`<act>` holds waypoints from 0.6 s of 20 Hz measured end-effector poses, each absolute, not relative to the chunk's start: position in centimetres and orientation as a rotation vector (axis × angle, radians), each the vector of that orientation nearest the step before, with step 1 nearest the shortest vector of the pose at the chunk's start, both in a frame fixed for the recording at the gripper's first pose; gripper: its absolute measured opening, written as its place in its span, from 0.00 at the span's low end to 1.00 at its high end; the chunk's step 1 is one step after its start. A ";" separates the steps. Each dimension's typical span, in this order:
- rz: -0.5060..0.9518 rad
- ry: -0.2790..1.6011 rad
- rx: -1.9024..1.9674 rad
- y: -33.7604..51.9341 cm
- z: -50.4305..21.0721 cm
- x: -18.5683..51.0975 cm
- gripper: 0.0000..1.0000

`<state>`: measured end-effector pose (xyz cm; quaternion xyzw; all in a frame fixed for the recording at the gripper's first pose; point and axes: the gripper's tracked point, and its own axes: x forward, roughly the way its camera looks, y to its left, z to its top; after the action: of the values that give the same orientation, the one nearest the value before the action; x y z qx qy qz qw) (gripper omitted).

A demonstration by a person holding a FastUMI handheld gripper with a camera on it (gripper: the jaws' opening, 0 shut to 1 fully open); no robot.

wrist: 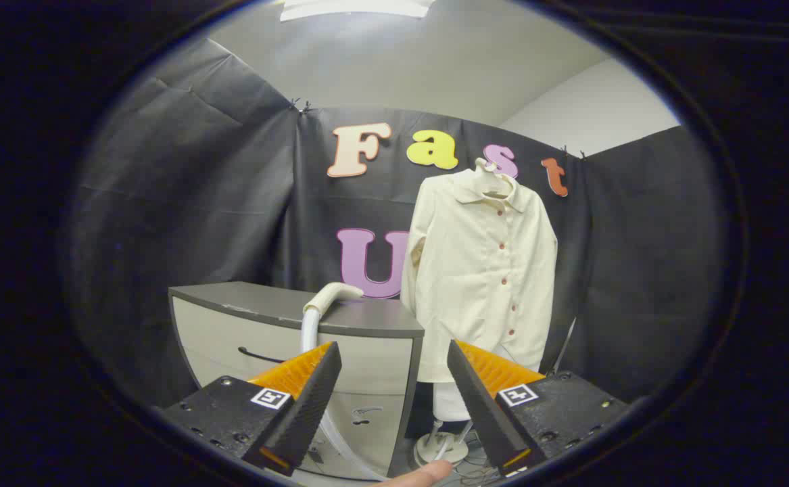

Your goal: Iron the clothes twice with a garment steamer, once on the left side and once on the right side.

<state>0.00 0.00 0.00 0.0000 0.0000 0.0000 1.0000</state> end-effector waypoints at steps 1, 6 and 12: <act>-0.003 0.006 0.012 -0.2 -0.4 0.1 0.96; -0.014 0.031 0.039 -0.6 -1.8 0.6 0.96; -0.020 0.034 0.073 -0.8 -1.7 1.0 0.96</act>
<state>0.98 -0.80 -1.67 0.0364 0.0171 -0.0098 0.9991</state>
